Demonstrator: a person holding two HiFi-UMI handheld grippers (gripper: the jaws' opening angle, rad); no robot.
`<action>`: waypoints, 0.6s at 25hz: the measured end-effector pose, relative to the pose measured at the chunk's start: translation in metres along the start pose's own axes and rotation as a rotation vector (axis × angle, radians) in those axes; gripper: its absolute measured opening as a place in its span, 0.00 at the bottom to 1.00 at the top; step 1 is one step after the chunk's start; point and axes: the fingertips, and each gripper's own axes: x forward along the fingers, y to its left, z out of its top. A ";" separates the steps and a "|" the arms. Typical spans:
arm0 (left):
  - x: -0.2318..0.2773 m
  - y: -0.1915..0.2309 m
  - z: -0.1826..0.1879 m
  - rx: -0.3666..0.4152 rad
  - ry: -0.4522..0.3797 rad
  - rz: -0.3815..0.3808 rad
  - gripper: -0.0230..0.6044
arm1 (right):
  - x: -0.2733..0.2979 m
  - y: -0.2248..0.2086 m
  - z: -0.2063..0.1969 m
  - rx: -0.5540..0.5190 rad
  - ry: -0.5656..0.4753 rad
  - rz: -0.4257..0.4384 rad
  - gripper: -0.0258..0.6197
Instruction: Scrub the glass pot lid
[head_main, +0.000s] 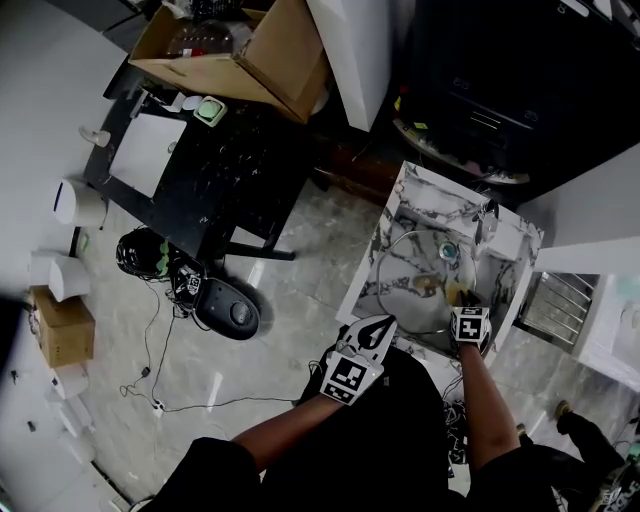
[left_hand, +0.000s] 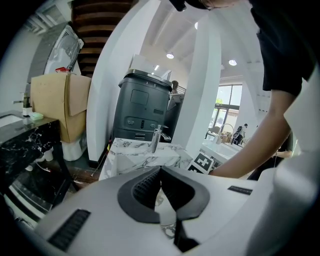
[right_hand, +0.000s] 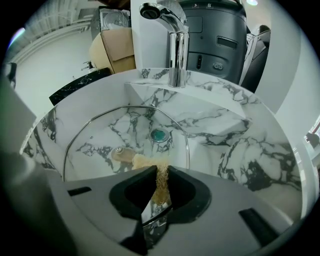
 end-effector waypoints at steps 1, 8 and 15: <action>0.000 0.000 0.000 -0.001 -0.001 0.000 0.06 | -0.001 0.001 -0.001 -0.001 0.003 0.001 0.14; 0.001 0.002 0.001 -0.003 -0.009 -0.003 0.06 | -0.002 0.009 -0.009 -0.024 0.027 0.037 0.14; 0.001 0.009 0.007 -0.013 -0.022 -0.009 0.06 | -0.004 0.014 -0.012 -0.041 0.053 0.047 0.14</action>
